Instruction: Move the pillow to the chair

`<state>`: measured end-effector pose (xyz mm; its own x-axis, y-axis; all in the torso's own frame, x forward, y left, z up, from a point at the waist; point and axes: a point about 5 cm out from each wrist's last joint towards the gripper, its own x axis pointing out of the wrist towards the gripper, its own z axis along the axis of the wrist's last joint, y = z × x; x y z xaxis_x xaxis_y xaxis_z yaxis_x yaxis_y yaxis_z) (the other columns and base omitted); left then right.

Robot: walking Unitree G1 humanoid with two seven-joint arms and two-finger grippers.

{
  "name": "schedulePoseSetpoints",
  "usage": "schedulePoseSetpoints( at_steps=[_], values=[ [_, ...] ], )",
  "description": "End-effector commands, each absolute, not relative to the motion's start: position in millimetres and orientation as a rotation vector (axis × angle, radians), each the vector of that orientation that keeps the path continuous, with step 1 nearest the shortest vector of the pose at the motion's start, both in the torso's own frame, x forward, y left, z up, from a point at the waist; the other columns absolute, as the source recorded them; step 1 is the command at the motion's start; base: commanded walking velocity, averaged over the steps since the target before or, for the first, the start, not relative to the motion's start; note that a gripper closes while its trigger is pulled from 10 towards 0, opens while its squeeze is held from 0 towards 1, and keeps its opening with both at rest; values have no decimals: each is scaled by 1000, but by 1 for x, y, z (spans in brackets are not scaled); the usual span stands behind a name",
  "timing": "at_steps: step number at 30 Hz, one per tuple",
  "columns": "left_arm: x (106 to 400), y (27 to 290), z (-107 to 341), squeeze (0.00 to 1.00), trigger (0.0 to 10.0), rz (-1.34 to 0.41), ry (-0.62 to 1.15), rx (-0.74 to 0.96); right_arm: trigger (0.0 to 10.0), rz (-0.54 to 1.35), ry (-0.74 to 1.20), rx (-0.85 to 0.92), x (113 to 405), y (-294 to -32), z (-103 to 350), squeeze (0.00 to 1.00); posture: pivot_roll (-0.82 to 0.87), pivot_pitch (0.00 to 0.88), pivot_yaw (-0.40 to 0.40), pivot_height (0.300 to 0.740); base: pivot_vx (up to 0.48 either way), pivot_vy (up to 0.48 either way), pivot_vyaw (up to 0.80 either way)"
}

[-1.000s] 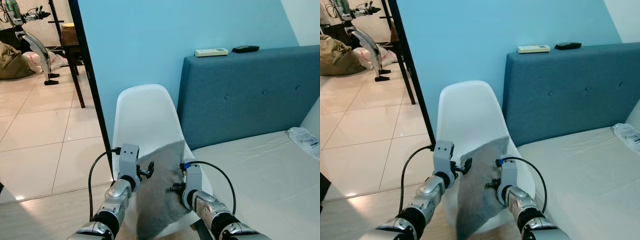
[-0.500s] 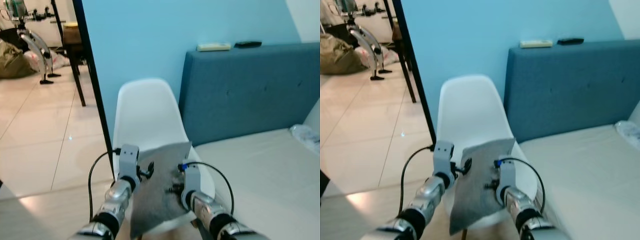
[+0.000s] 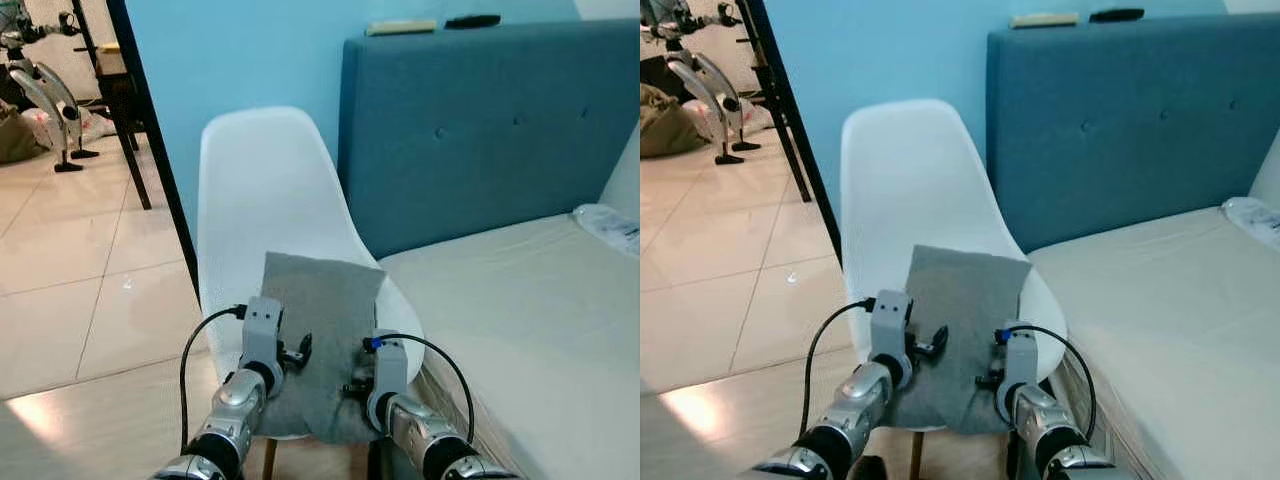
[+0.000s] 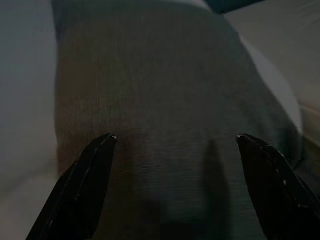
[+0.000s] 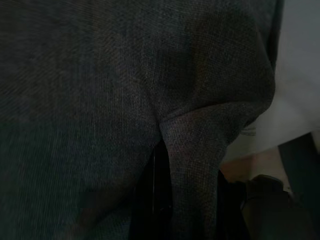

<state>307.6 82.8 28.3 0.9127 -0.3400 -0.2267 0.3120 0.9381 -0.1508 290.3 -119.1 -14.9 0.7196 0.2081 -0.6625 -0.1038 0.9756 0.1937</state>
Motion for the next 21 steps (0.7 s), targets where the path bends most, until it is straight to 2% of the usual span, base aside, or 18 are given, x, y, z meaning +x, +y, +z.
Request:
schedulePoseSetpoints(
  at_steps=[1,3,6,12,16,21],
  values=[
    [307,85,28,0,10000,-342,252,-93,10000,175,759,112,291,-114,-14,0,-28,0,2,561,0,0,0],
    [306,86,27,0,10000,-345,251,-91,10000,184,769,94,292,-110,-14,0,-20,0,4,561,0,0,0],
    [304,87,27,0,10000,-346,247,-90,10000,201,747,158,296,-101,-9,0,1,0,7,561,0,0,0],
    [300,91,25,0,10000,-339,236,-87,10000,129,649,255,317,-97,13,0,47,52,6,561,0,0,0],
    [296,96,24,0,10000,-324,228,-88,10000,73,533,202,342,-107,42,0,59,69,8,561,0,0,0],
    [296,94,25,0,10000,-325,225,-90,10000,14,509,90,347,-124,47,0,47,72,7,561,0,0,0]
  ],
)
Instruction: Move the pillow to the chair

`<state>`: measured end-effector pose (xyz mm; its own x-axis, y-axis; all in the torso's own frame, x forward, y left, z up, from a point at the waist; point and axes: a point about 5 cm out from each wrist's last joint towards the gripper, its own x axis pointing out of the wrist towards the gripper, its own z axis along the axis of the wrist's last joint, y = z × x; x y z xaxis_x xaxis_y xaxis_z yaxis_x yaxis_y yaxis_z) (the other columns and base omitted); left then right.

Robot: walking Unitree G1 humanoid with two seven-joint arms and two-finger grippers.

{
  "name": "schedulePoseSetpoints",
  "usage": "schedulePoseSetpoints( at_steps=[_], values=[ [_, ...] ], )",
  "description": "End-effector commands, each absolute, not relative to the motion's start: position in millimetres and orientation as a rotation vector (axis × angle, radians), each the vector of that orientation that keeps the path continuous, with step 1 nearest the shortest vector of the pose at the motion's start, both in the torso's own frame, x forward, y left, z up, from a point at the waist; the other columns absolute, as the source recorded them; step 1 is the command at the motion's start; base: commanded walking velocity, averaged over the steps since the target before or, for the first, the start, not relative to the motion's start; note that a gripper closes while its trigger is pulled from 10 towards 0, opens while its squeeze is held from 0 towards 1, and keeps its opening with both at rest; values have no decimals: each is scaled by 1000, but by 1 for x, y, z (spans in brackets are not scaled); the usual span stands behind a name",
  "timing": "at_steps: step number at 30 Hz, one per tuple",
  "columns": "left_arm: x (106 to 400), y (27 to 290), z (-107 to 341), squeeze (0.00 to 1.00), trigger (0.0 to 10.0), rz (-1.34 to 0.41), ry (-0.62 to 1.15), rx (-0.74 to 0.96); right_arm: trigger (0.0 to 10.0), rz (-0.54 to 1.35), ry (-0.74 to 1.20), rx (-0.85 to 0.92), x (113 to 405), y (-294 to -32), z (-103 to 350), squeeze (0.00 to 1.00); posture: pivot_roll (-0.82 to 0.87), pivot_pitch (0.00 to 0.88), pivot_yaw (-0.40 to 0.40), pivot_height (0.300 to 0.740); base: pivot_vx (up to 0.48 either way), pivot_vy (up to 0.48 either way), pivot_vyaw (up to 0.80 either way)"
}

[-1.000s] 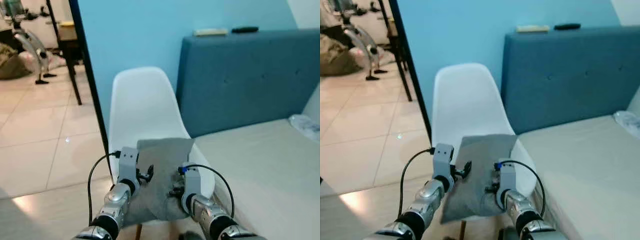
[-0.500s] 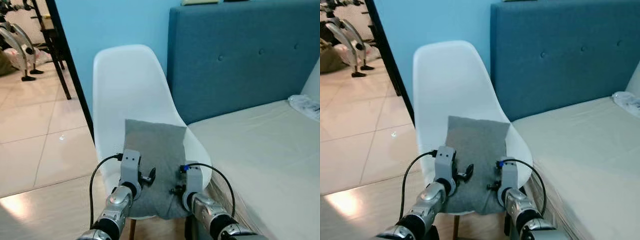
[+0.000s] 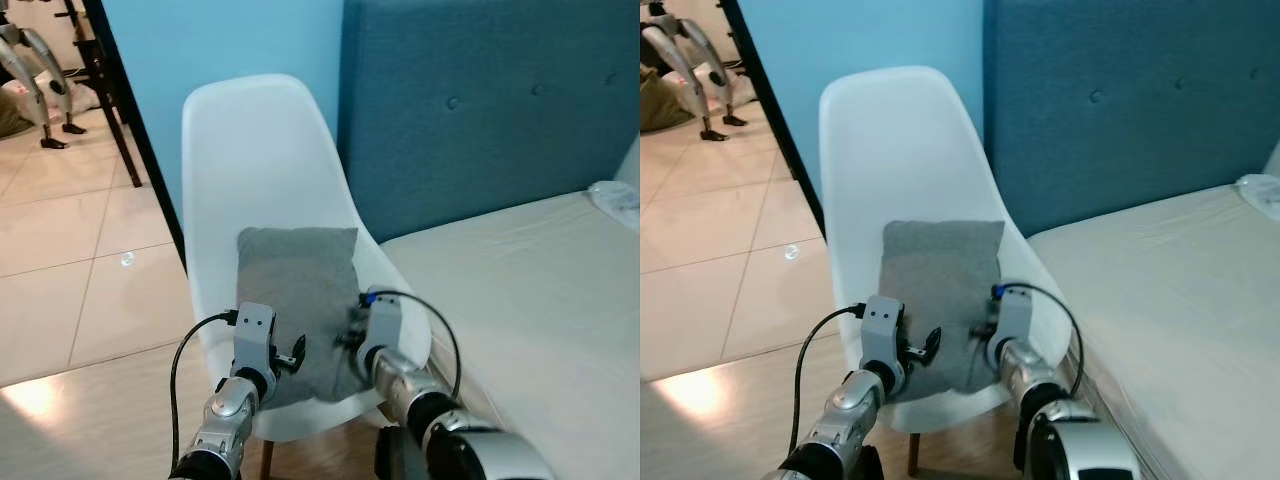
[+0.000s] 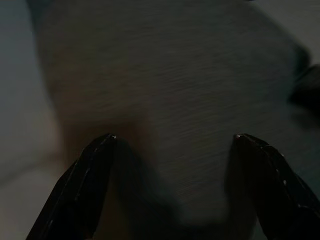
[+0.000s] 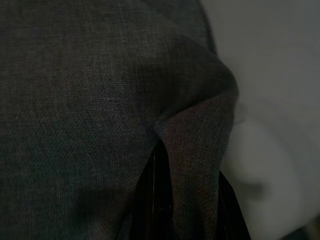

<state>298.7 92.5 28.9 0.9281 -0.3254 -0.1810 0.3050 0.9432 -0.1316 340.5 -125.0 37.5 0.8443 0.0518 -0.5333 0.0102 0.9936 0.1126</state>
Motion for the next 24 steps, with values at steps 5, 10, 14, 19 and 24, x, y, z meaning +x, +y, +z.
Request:
schedulePoseSetpoints(
  at_steps=[5,10,14,19,24],
  values=[
    [298,88,27,0,10000,-338,228,-96,10000,10,531,67,339,-132,36,1000,20,66,16,561,0,0,0],
    [301,82,31,0,10000,-360,226,-100,10000,21,516,52,333,-137,30,1000,-12,56,21,561,0,0,0],
    [303,79,32,0,10000,-372,232,-99,10000,80,476,4,333,-137,32,1000,-41,39,33,561,0,0,0],
    [307,75,35,0,10000,-390,236,-94,10000,87,412,1,334,-149,38,1000,-61,13,38,561,0,0,0],
    [312,74,38,0,10000,-393,239,-89,10000,91,343,-101,336,-167,46,1000,-91,0,47,561,0,0,0]
  ],
)
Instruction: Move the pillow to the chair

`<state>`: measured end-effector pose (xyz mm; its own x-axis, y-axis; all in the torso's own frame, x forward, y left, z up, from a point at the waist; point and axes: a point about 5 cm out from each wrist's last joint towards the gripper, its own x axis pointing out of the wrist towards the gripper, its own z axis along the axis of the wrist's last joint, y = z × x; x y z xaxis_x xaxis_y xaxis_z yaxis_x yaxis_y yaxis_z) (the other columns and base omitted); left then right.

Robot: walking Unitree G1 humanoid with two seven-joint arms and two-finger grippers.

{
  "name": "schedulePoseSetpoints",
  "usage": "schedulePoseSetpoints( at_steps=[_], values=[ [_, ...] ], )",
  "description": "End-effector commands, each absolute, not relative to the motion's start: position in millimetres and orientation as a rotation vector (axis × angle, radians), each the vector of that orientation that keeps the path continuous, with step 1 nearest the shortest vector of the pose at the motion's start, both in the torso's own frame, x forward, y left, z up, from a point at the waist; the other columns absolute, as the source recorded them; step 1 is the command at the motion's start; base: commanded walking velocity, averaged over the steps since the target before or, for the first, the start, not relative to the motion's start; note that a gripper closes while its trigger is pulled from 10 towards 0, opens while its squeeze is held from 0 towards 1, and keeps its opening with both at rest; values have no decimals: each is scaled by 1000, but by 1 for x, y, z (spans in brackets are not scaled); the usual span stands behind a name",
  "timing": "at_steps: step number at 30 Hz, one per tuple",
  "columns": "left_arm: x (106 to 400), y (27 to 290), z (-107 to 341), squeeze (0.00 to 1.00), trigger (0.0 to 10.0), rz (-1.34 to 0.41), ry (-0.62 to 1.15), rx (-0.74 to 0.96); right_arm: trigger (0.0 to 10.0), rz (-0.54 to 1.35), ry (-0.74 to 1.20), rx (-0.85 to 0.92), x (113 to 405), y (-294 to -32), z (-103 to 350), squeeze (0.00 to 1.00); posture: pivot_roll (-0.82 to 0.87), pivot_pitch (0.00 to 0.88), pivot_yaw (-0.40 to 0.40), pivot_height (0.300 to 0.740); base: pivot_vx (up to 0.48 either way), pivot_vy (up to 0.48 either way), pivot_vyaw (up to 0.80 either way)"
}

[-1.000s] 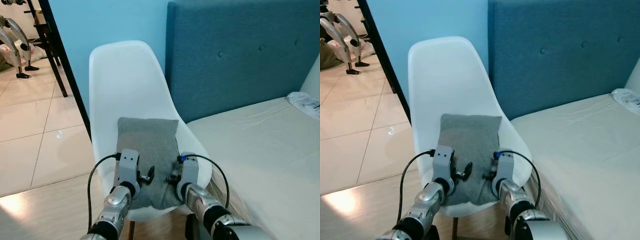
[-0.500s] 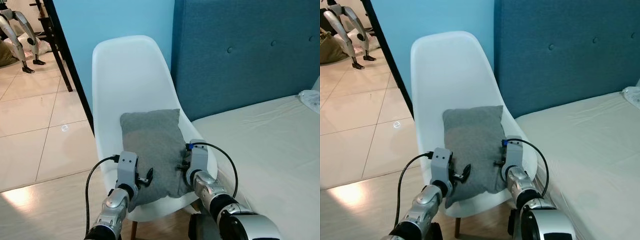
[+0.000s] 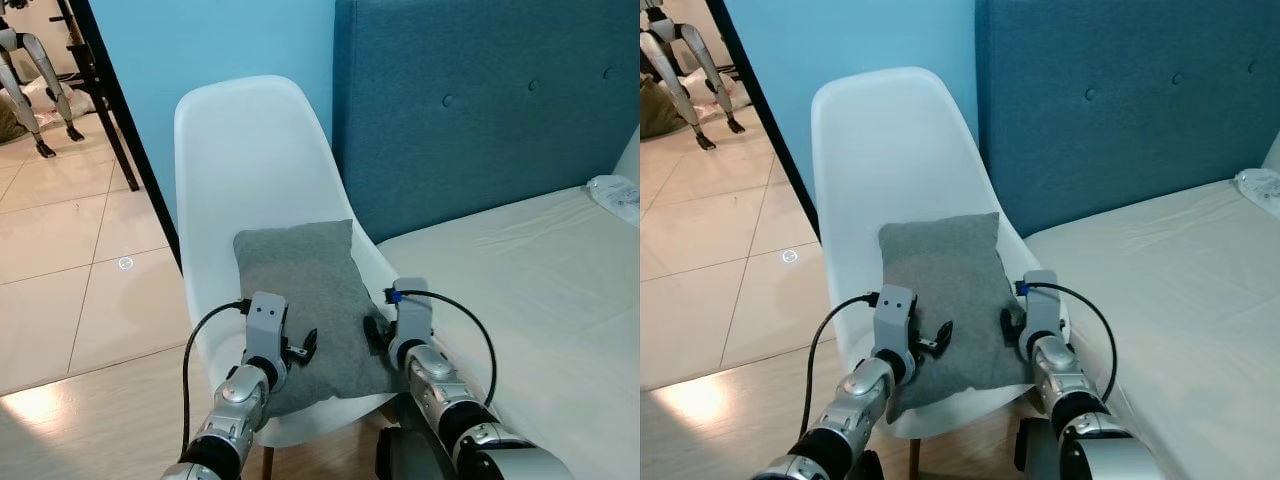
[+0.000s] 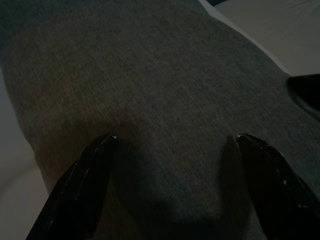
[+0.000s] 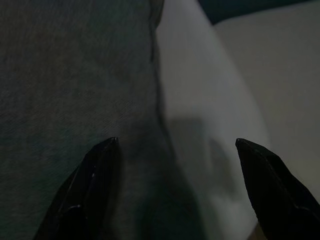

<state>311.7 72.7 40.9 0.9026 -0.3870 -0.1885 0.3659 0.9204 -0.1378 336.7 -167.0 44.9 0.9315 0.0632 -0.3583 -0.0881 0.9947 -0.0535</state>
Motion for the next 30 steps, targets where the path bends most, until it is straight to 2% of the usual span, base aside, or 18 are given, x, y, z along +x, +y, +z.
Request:
schedulePoseSetpoints(
  at_steps=[1,10,14,15,17,18,23,28,30],
  values=[
    [312,74,39,0,10000,-393,241,-87,10000,79,341,-117,335,-172,46,1000,-96,0,51,561,0,0,0],
    [318,73,41,0,10000,-408,245,-52,10000,54,284,-187,337,-193,57,1000,-104,0,53,561,0,0,0],
    [321,75,44,0,10000,-395,242,-55,10000,47,203,-121,343,-203,74,1000,-105,0,49,561,0,0,0],
    [321,75,44,0,10000,-393,242,-55,10000,56,167,-67,345,-204,80,0,-104,0,47,561,0,0,0],
    [321,75,44,0,10000,-393,242,-54,10000,61,142,-32,346,-204,84,0,-104,0,47,561,0,0,0],
    [321,76,43,0,10000,-385,245,-47,10000,72,112,53,348,-206,88,0,-102,0,45,561,0,0,0],
    [320,81,40,0,10000,-354,253,-29,10000,122,96,143,346,-202,86,0,-92,0,43,566,0,0,0],
    [305,131,13,0,10000,-82,353,90,10000,188,298,189,317,-177,33,0,-66,0,35,591,0,0,0],
    [298,145,6,0,10000,-5,377,75,10000,210,344,189,307,-171,21,0,-61,0,34,601,0,0,0]
  ],
)
